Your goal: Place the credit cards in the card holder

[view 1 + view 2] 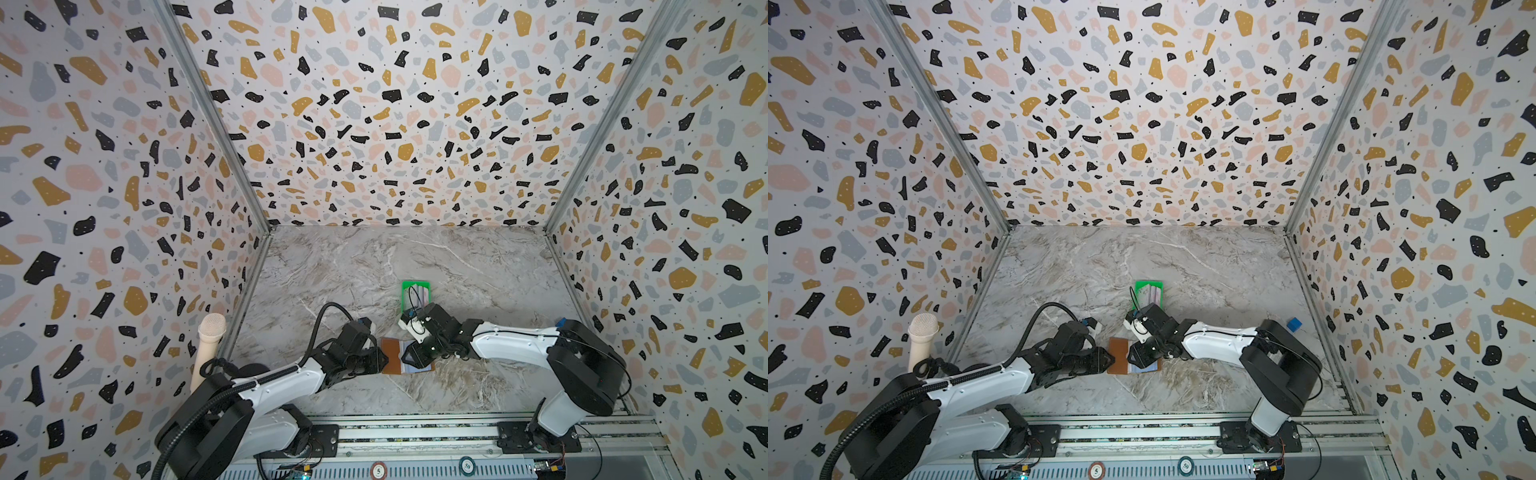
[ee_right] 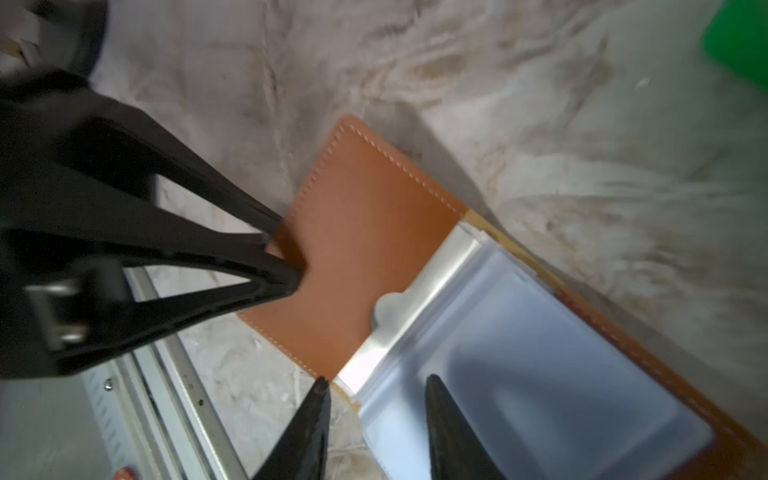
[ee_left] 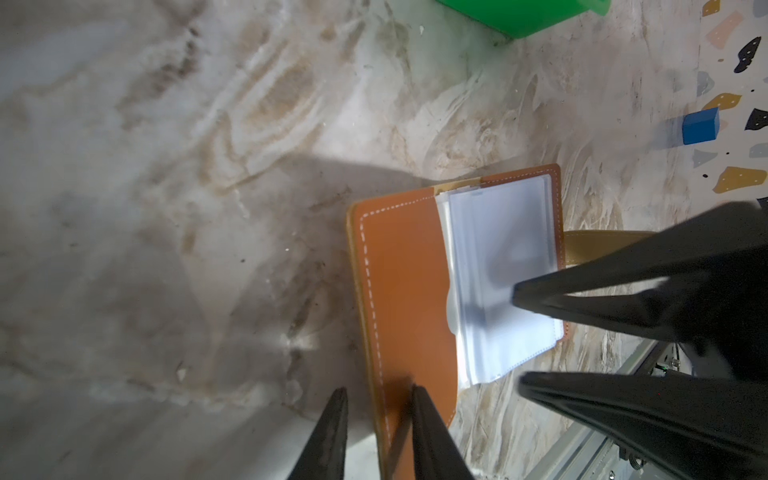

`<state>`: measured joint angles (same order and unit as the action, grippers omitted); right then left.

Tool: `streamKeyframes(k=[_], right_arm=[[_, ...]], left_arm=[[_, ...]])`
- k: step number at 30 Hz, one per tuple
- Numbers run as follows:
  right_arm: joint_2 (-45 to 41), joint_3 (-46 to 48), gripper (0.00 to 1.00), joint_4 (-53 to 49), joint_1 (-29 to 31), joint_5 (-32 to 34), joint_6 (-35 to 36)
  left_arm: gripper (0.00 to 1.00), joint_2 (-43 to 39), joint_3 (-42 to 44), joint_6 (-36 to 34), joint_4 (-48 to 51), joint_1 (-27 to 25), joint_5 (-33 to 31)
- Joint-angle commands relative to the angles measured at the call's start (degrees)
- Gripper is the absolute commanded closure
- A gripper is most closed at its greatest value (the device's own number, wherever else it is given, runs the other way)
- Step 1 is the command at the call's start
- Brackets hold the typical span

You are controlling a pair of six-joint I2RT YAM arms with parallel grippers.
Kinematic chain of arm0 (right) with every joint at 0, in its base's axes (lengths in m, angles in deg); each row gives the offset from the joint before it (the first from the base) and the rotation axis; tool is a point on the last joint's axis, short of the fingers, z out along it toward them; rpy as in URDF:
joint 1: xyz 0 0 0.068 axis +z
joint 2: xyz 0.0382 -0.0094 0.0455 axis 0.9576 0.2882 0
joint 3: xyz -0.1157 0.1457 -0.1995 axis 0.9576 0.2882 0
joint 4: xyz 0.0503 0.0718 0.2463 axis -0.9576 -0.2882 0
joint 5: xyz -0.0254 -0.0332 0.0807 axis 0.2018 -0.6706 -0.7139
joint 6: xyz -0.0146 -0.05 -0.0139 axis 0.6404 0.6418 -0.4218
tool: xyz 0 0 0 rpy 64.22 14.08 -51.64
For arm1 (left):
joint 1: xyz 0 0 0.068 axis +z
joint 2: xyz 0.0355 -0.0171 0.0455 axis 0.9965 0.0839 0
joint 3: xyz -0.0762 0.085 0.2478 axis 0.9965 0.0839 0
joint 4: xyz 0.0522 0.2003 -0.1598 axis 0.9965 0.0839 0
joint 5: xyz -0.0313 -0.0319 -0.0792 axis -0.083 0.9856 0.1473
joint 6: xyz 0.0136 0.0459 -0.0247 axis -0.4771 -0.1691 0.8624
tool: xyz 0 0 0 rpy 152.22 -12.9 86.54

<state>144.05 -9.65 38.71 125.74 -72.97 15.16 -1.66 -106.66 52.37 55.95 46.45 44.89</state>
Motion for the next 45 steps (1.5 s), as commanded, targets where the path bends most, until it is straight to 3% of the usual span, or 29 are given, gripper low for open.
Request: streamKeyframes(k=[1, 5, 8, 14, 19, 24, 32, 40, 45], right_arm=[[1.3, -0.84, 0.61, 0.47, 0.16, -0.25, 1.13], [1.98, -0.46, 0.62, 0.32, 0.15, 0.57, 1.16], [2.03, -0.44, 0.62, -0.04, 0.22, 1.37, 1.12], [2.56, -0.88, 0.62, -0.82, 0.37, 2.23, 1.52], [2.62, -1.06, 0.63, -1.36, 0.51, 2.36, 1.59], [2.42, -1.17, 0.63, -1.31, 0.51, 2.25, 1.44], [0.35, -1.67, 0.62, -2.37, 0.51, 2.44, 1.52], [-5.38, -3.71, 0.55, -7.0, -2.01, 8.52, -0.77], [-2.96, -5.93, 0.55, -10.18, -2.7, 13.17, 0.11]], left_arm=[[0.71, -2.35, -1.71, -0.68, 1.75, 0.47, 0.24], [0.72, -8.15, -4.03, -2.82, 7.62, 4.24, 0.26], [0.8, -10.91, -4.81, -2.26, 7.68, 6.12, 0.32], [0.84, -6.22, -6.83, 2.95, -4.0, 4.62, 7.88], [0.81, -2.96, -10.85, 0.79, -3.9, 1.7, 6.98], [0.92, 2.94, -7.19, 0.05, -4.04, 1.54, 6.47], [1.0, 7.75, -2.15, -1.53, -4.8, 1.48, 3.42], [1.0, 7.25, -2.65, -1.66, -4.8, 1.48, 2.6], [1.0, 6.64, -2.87, -1.15, -4.88, 1.48, 2.93]])
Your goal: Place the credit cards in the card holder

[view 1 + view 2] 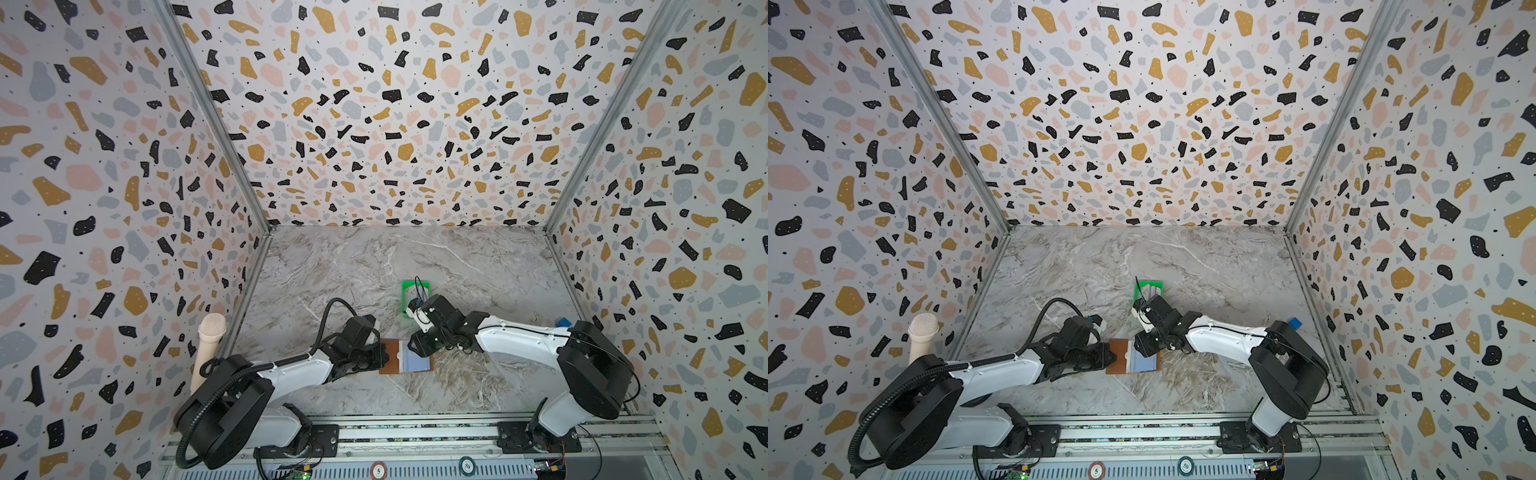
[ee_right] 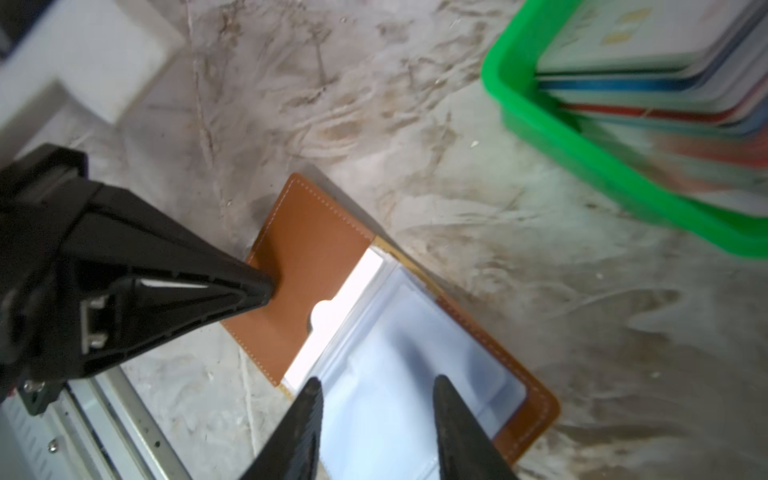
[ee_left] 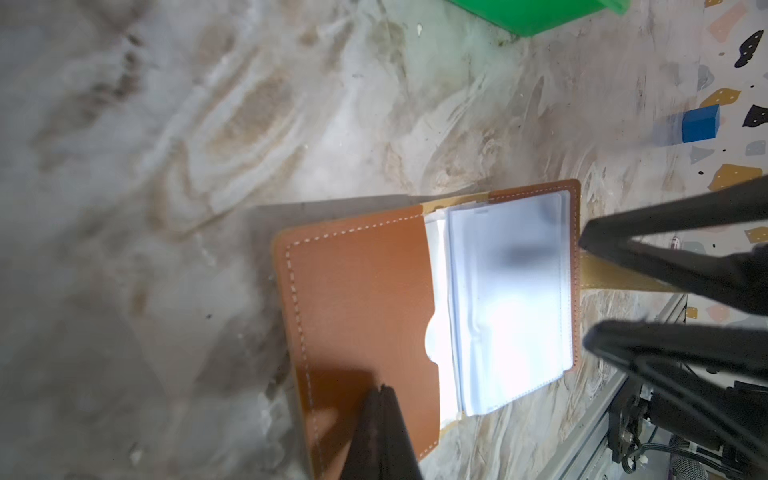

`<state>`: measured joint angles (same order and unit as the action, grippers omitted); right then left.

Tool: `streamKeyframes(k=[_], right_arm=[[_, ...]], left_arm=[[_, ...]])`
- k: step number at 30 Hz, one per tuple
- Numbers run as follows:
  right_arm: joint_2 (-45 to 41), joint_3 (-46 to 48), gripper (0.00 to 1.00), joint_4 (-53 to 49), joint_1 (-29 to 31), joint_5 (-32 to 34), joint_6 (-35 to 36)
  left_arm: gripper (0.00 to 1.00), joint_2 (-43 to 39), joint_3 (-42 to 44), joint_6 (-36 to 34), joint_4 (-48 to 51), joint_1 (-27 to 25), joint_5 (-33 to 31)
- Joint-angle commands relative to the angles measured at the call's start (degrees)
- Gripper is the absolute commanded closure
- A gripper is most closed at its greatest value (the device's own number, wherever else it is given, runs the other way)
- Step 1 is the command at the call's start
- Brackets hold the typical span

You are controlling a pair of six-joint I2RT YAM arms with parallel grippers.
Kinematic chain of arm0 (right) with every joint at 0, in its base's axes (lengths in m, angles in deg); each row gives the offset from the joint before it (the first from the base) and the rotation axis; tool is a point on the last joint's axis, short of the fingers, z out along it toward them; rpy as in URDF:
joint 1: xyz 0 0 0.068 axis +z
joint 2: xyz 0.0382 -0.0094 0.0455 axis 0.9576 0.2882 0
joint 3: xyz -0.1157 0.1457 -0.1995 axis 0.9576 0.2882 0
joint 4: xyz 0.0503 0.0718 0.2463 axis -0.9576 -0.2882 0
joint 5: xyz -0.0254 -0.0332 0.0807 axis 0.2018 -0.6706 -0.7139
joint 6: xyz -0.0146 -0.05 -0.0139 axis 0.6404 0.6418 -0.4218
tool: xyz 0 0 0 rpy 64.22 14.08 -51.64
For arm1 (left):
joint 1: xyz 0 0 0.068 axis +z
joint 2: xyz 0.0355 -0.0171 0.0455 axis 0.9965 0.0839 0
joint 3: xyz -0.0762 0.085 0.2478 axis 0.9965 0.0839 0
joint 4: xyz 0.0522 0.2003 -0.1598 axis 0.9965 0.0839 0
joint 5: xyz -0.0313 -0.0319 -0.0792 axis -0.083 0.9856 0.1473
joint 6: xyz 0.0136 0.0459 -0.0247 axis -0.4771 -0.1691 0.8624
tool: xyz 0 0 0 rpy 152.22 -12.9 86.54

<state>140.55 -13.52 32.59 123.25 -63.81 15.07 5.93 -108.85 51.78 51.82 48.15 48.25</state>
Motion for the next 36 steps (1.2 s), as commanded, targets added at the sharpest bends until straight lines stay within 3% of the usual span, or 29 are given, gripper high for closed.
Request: streamKeyframes(k=[1, 21, 36], right_arm=[[1.16, -2.25, 0.55, -4.33, -0.26, 4.26, 0.27], [4.74, 1.05, 0.55, -3.91, 1.19, 4.33, -2.83], [-1.17, 2.32, 0.56, -3.94, 1.33, 8.41, -6.37]], left_arm=[[1.0, -1.01, -0.58, -0.21, -1.21, -0.23, -0.19], [1.0, -1.51, 3.74, 3.88, -6.03, -1.35, 1.19], [1.0, -3.21, 6.12, 11.01, -7.23, -4.22, -2.2]])
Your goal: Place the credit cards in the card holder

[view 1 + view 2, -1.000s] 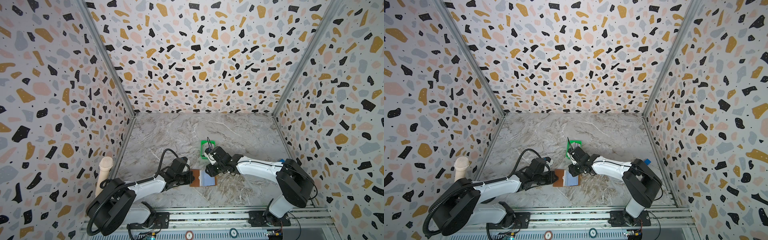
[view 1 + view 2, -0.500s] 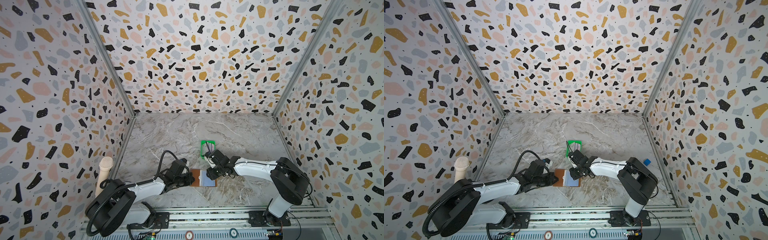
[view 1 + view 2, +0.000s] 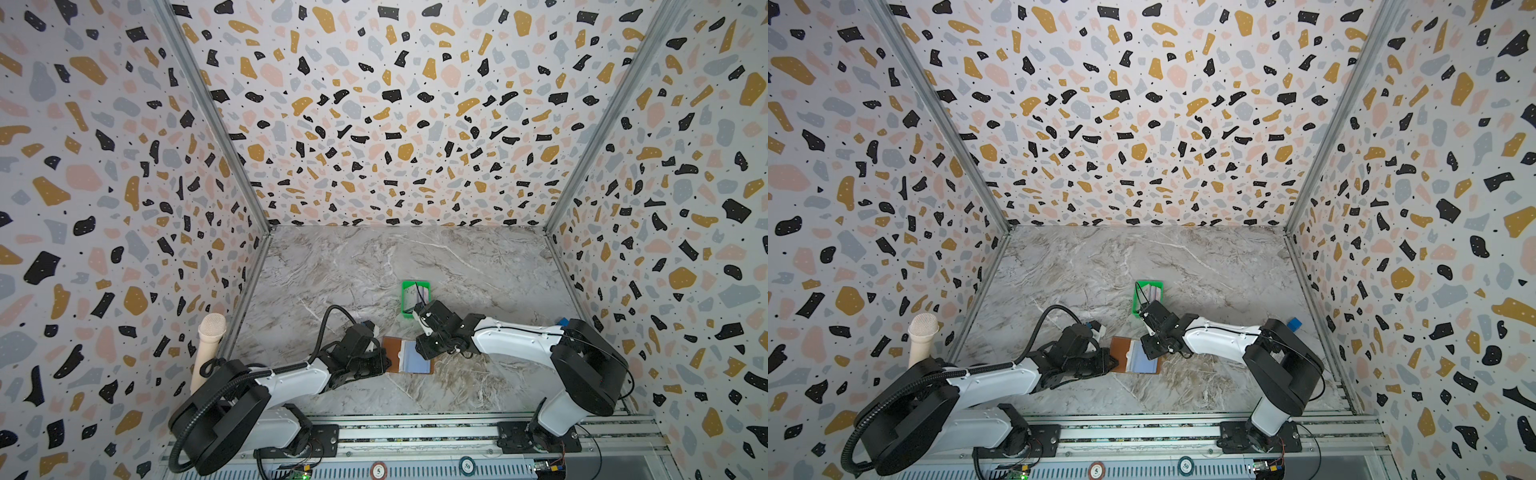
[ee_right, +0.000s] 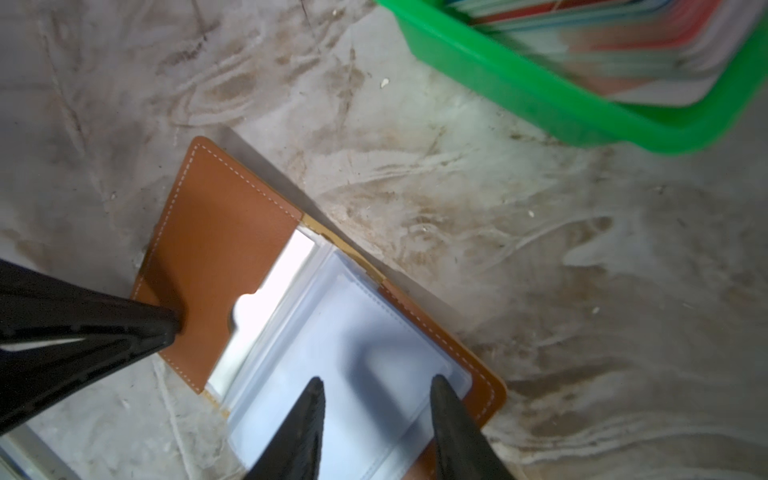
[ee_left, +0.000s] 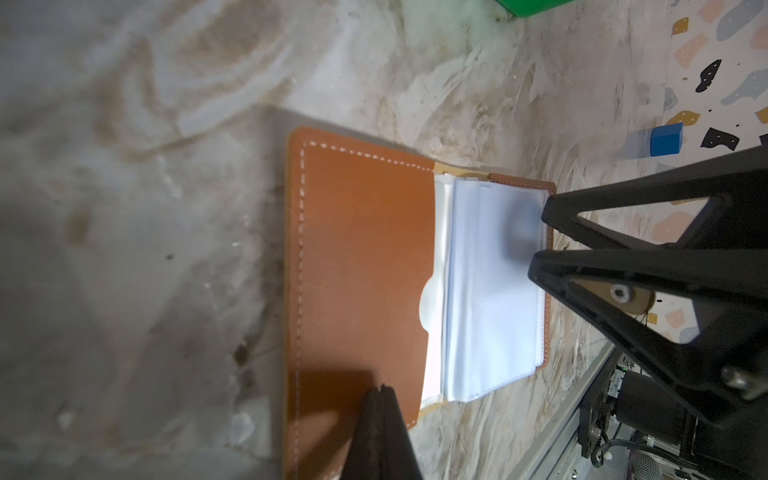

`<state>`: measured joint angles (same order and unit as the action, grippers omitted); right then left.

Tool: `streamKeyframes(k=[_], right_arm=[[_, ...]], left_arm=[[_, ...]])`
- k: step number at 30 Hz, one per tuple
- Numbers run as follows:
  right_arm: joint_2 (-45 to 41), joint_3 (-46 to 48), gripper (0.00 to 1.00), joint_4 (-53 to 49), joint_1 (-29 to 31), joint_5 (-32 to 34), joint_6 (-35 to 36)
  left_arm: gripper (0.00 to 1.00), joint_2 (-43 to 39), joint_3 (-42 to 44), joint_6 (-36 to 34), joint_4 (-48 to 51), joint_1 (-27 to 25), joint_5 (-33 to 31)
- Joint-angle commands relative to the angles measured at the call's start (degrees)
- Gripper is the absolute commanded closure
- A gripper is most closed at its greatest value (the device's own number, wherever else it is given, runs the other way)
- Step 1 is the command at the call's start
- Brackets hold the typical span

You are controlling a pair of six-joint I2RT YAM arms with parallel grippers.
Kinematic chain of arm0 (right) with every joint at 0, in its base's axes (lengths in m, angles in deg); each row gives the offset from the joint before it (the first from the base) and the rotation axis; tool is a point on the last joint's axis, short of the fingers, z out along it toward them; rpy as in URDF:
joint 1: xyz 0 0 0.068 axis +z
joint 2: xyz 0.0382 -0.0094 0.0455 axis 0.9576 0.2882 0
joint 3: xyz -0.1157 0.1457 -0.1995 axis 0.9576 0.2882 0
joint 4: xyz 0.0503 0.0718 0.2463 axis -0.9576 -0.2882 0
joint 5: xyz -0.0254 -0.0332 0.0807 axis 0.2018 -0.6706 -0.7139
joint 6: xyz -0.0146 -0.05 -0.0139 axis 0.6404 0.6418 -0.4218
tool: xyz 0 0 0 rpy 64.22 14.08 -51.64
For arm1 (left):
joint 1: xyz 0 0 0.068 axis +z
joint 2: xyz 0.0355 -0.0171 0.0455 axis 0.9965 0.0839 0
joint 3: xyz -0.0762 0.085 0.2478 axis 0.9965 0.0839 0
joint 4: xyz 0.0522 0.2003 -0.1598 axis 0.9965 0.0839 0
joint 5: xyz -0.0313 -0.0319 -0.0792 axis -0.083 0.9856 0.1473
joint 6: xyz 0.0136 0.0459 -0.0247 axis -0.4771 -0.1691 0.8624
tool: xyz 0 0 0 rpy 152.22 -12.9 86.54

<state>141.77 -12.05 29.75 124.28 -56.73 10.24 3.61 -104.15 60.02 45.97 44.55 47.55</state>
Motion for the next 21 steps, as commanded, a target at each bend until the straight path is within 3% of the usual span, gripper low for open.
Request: streamKeyframes(k=[1, 8, 12, 15, 19, 21], right_arm=[[-3.11, 1.3, 0.56, -0.86, 0.3, 1.31, -1.56], [-8.66, 4.86, 0.46, -1.74, -0.13, 2.27, -3.76], [-9.77, 7.98, 0.43, 1.53, -3.6, -6.58, -5.61], [-9.29, 9.36, 0.43, 2.91, -4.17, -7.92, -6.81], [-8.69, 10.54, 0.47, 5.36, -4.88, -9.11, -7.27], [-7.55, 10.34, 0.57, 6.06, -5.53, -9.52, -7.04]], left_arm=[[1.0, -0.83, 1.89, 3.14, -1.9, -0.67, -1.39], [1.0, -1.35, 2.83, 4.0, -3.73, -0.75, -1.14], [1.0, -1.19, 2.31, 3.65, -3.82, -0.75, -1.07], [1.0, -1.3, 1.86, 3.13, -3.58, -0.75, -1.14], [1.0, -1.49, 2.1, 3.2, -3.92, -0.75, -1.48], [1.0, -1.28, 2.02, 3.2, -4.0, -0.73, -1.37]])
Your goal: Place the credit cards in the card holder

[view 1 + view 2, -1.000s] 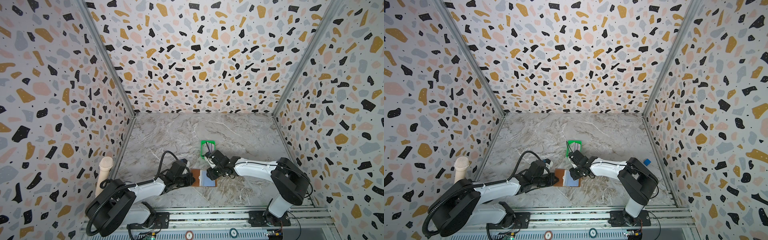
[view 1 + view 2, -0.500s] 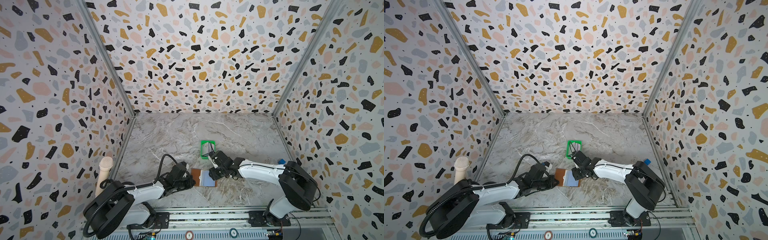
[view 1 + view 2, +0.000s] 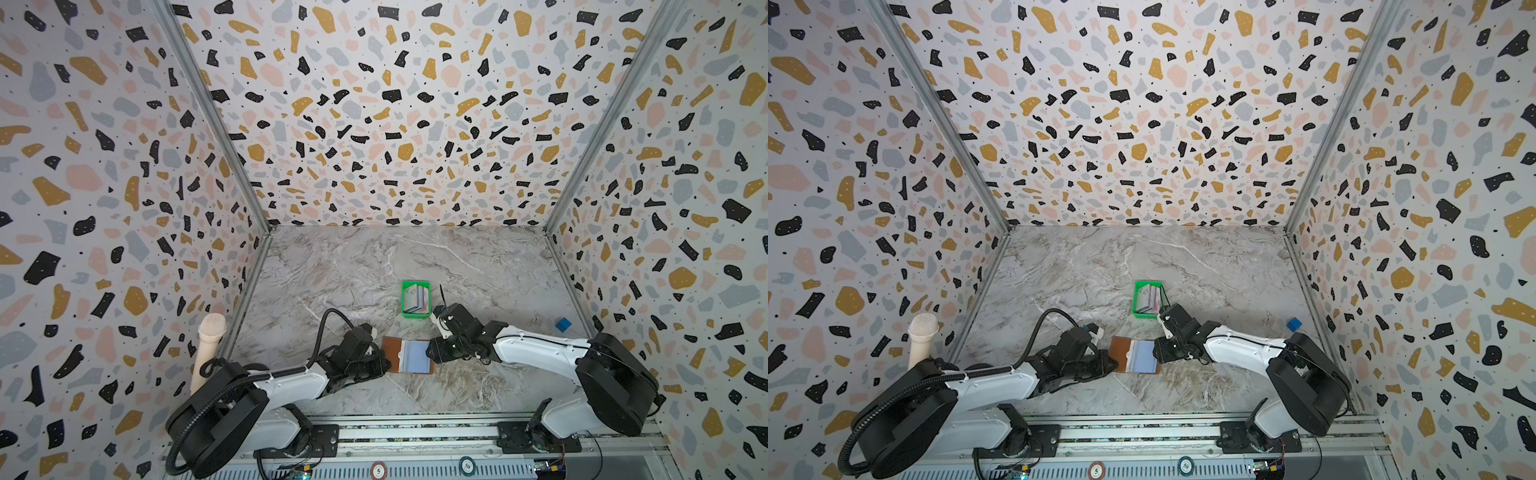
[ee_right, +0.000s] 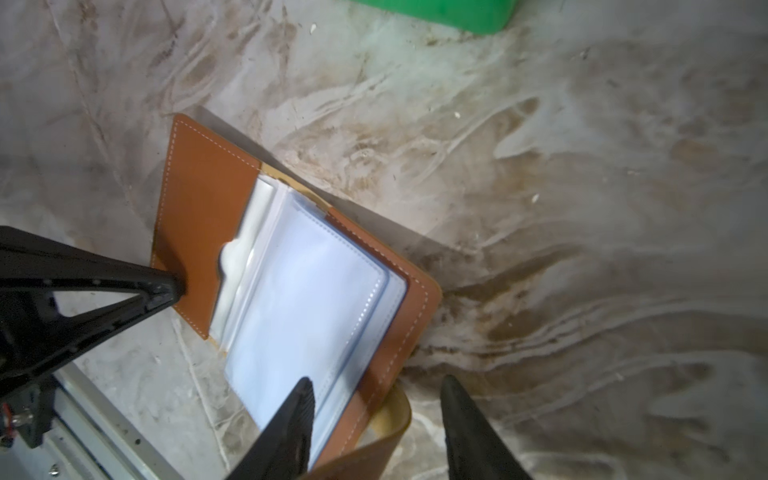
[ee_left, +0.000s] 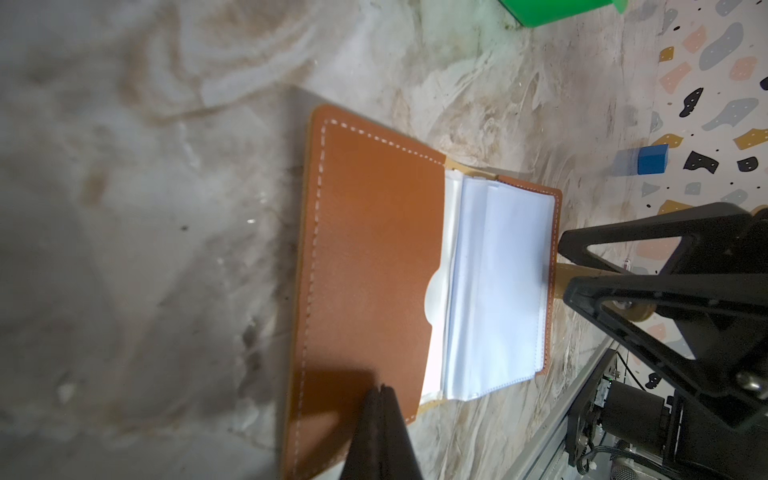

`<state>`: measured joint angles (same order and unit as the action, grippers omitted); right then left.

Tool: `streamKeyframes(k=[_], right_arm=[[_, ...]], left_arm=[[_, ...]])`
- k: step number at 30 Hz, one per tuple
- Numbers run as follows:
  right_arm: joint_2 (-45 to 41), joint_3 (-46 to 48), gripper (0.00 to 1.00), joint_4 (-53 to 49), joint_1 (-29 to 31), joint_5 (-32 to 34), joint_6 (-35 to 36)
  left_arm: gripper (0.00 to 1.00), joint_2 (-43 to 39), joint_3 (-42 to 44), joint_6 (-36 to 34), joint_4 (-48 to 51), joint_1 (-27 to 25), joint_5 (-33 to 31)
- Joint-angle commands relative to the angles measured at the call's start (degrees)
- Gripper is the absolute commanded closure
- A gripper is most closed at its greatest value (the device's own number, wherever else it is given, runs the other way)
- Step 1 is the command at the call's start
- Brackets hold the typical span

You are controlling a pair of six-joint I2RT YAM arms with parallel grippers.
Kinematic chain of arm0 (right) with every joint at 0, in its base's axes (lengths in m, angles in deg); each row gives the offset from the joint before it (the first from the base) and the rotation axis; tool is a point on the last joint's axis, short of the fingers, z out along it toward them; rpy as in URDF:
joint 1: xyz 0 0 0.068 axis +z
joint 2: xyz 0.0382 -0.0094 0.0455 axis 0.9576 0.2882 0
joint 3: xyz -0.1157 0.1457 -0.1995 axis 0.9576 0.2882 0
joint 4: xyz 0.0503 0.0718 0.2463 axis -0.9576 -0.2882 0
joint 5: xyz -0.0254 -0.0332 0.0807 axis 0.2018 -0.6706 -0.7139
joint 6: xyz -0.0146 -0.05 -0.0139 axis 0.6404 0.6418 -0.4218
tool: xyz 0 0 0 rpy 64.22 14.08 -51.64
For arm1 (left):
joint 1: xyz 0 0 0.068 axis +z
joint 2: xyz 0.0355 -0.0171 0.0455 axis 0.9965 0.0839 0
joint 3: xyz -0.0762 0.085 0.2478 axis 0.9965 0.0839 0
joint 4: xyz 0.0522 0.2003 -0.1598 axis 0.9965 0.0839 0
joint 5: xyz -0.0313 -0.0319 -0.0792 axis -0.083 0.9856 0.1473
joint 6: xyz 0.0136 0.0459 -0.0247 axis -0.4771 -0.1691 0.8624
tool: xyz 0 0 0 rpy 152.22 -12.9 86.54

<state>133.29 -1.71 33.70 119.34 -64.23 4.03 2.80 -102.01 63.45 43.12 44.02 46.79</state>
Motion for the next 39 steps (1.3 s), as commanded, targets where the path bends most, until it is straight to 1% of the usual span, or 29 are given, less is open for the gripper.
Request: streamKeyframes(k=[1, 8, 9, 11, 13, 15, 19, 23, 26, 27, 29, 31, 33, 35, 39], right_arm=[[1.33, -0.3, 0.6, 2.17, -0.79, -1.93, -0.5], [2.99, -2.87, 0.93, 2.49, -3.7, -0.78, 3.41], [3.59, -3.46, 0.96, 2.36, -4.25, -0.95, 4.19], [4.38, -4.79, 1.0, 2.33, -4.98, -0.97, 5.44], [4.94, -5.81, 1.0, 2.44, -5.55, -0.88, 6.46], [5.77, -6.74, 1.0, 2.19, -6.25, -1.11, 6.92], [6.41, -5.88, 1.0, 2.69, -6.38, -0.56, 5.97], [4.75, -1.94, 1.0, 6.1, -6.37, 0.68, 1.32], [2.66, 0.81, 1.0, 9.05, -5.64, 2.36, -2.97], [2.01, 1.45, 1.0, 9.66, -5.17, 3.2, -4.2], [0.84, 2.61, 1.0, 10.75, -4.24, 4.96, -6.58], [-0.3, 3.66, 1.0, 11.66, -3.38, 6.8, -8.65], [-1.21, 4.52, 1.0, 12.34, -2.52, 8.34, -9.57], [-0.86, 4.58, 1.0, 12.42, -2.41, 8.19, -9.41], [0.4, 3.3, 1.0, 10.53, -2.4, 7.99, -8.88]], left_arm=[[1.0, -0.54, -0.21, -0.36, -1.01, -0.16, -0.68], [1.0, 0.24, -2.74, -2.45, 1.03, -0.14, -3.04], [1.0, 0.81, -3.25, -2.64, 1.0, 0.01, -3.19], [1.0, 1.67, -4.18, -3.13, 1.14, 0.36, -3.37], [1.0, 2.13, -4.84, -3.13, 1.0, 0.95, -3.52], [1.0, 2.96, -5.44, -5.1, 1.0, 1.73, -3.84], [1.0, 5.07, -6.44, -5.9, 0.32, 2.32, -2.96], [1.0, 5.52, -7.78, -6.27, -0.3, 2.23, -0.83], [1.0, 5.25, -9.23, -7.66, 2.79, 1.98, -0.21], [0.99, 4.9, -9.59, -8.02, 3.66, 1.89, 0.06], [0.95, 4.21, -9.95, -8.77, 5.15, 1.72, 0.32], [0.94, 3.73, -9.93, -9.32, 6.49, 1.62, 0.36], [0.96, 3.87, -9.0, -9.46, 6.32, 1.53, 0.3], [1.0, 4.87, -8.03, -9.17, 5.13, 1.53, 0.36], [1.0, 7.25, -6.98, -9.15, 3.2, 1.53, 0.26]])
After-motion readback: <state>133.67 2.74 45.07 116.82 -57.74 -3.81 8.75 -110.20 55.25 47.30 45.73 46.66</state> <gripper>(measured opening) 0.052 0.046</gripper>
